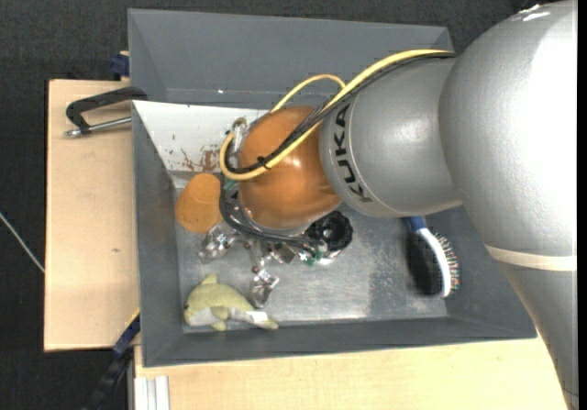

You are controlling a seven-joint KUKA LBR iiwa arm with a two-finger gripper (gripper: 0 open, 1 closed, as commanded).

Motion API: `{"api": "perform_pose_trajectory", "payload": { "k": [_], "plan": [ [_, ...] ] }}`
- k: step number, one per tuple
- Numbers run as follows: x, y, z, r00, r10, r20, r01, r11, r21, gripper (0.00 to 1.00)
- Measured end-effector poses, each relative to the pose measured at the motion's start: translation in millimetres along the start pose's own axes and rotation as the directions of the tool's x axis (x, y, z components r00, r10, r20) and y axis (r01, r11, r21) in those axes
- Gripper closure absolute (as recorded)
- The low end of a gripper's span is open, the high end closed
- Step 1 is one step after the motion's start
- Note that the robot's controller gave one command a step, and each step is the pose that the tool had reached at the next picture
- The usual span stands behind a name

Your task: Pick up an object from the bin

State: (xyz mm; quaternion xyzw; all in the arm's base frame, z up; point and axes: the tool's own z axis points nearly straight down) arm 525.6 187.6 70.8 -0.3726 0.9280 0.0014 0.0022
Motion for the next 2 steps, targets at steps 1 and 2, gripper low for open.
{"api": "perform_pose_trajectory", "payload": {
  "k": [1, 2],
  "plan": [
    [-7.4, 59.2, -27.2, 1.0, -0.028, -0.002, 0.028, 1.0, -0.001, 0.0],
    [-6.0, 55.1, -25.3, 1.0, -0.02, -0.004, 0.02, 1.0, 0.0, 1.0]
  ]
}}
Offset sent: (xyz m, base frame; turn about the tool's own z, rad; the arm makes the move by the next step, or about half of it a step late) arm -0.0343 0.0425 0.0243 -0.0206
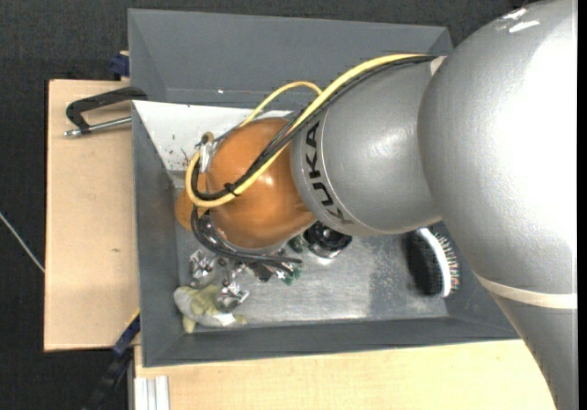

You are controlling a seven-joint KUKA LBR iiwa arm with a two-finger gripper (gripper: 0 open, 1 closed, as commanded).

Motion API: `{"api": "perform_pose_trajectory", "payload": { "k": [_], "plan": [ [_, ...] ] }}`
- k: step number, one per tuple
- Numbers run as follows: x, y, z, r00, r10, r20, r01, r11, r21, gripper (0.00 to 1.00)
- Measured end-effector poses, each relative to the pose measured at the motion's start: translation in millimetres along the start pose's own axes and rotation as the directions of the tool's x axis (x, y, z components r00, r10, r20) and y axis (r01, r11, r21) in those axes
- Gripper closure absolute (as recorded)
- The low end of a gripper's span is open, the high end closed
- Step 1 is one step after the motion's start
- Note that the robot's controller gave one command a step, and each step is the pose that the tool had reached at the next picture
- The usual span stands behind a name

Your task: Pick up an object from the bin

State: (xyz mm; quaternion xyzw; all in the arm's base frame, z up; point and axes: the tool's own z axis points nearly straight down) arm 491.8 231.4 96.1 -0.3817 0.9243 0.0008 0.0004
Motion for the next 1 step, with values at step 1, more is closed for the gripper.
{"api": "perform_pose_trajectory", "payload": {
  "k": [1],
  "plan": [
    [0.8, -22.9, -132.0, 0.973, -0.232, 0.011, 0.232, 0.973, 0.008, 1.0]
  ]
}}
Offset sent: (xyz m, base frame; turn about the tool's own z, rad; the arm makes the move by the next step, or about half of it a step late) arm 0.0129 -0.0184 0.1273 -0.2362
